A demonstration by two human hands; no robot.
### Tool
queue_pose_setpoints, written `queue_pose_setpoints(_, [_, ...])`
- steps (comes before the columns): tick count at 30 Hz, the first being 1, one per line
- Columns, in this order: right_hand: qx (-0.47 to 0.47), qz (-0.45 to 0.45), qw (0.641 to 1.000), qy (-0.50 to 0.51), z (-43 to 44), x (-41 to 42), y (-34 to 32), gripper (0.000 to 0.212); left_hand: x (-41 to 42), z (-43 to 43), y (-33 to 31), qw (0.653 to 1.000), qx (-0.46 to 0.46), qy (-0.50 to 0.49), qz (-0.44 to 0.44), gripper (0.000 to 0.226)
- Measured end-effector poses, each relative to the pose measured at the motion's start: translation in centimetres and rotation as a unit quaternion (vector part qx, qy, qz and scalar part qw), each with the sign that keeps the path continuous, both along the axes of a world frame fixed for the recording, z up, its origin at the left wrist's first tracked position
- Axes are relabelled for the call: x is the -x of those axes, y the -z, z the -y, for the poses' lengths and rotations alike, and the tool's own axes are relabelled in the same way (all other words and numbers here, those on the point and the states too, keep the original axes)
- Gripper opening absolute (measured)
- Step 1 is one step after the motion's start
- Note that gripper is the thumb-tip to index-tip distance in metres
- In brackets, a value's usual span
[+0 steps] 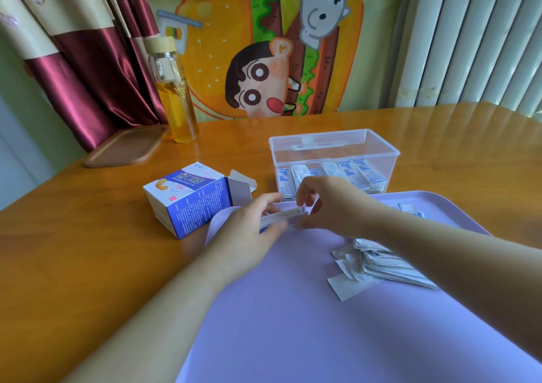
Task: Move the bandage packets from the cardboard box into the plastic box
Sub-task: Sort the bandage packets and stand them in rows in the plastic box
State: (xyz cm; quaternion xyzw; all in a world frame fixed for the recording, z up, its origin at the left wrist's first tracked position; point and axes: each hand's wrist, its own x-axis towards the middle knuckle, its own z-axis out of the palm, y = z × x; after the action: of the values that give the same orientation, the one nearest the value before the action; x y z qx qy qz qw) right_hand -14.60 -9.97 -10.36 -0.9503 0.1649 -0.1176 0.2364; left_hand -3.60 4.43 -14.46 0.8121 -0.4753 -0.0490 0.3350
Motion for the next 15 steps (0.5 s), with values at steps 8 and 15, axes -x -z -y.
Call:
queue_pose_setpoints(8, [0.111,-0.175,0.978,0.035,4.9,3.6,-4.6,0.011,0.1,0.2,0.0,0.998,-0.005,0.016,0.061,0.035])
queue_pose_setpoints(15, [0.132,-0.31,0.941,0.036,5.7,4.4,-3.6,0.035,0.2,0.1,0.1,0.998,0.005,0.02,0.066,0.032])
